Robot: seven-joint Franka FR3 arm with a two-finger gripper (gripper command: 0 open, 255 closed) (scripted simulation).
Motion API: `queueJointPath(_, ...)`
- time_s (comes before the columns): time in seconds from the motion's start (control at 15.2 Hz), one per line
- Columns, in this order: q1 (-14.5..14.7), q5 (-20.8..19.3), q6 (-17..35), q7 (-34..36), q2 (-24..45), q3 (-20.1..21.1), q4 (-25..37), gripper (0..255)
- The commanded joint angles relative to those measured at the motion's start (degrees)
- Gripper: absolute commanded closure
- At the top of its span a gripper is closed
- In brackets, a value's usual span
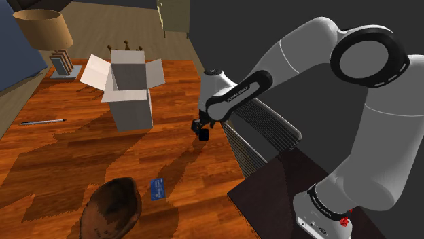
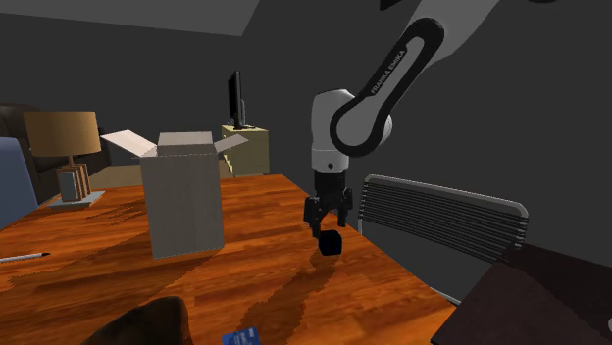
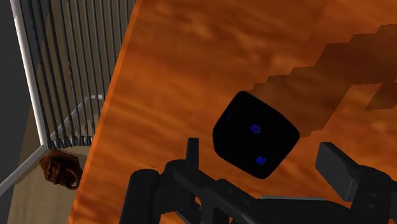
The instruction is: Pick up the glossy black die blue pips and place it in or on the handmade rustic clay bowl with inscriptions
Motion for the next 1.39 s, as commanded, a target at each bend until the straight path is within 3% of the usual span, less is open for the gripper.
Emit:
queueJointPath(0.0,0.3,-0.5,1.1,0.4,1.3,-0.3,0.3,0)
queueJointPath(0.59,0.5,-0.8,2.0,0.6,2.4,-0.6,0.4,0)
queueJointPath(0.66,0.5,-0.8,2.0,0.6,2.4,-0.6,0.4,255)
queueJointPath(1.32,0.4,-0.6,1.4,0.5,1.7,-0.4,0.3,255)
